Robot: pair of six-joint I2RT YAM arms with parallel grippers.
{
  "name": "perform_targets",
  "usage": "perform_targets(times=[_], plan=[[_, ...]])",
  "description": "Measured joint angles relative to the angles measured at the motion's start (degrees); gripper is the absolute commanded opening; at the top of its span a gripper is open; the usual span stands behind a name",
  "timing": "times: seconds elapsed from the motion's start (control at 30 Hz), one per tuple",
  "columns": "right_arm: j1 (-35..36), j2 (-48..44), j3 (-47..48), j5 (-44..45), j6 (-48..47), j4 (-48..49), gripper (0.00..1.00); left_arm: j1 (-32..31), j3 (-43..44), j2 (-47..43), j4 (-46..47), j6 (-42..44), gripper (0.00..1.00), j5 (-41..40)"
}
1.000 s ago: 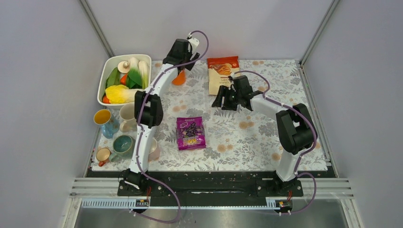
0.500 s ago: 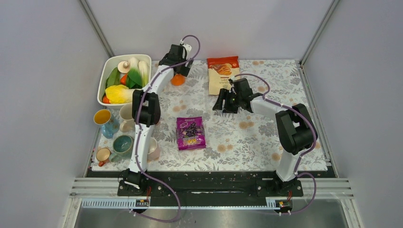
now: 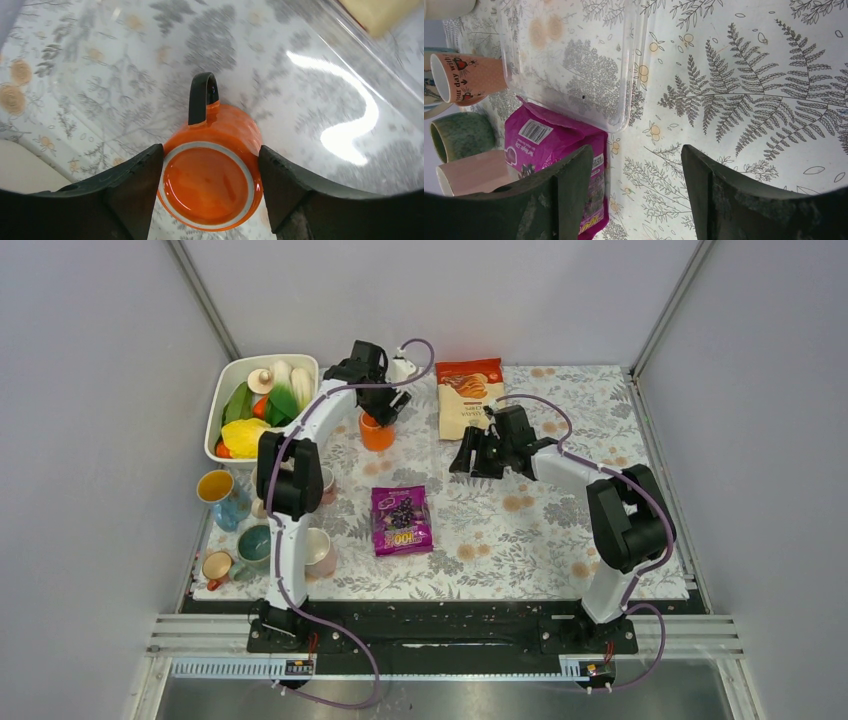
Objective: Turn the mug right side up
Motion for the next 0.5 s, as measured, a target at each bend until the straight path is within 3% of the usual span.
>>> perform_targets(times=[0.1,0.23,0.5], plan=[[-0.1,-0.2,-0.5,0.0,-0.3,0.0,0.74,-1.1,-4.5,-3.7,-3.8,5.3,0.83,1.5],[-0.4,-0.2,-0.8,0.0,-0.5,0.0,0.74,-2.4,-3.5,-3.8,-8.5,7.2,0.99,2.6],[-0.8,-0.2,-1.5,0.0,-1.0,0.0,0.75,-5.7,16.3,3.6,-15.6,11.0,0.97,-2.0]])
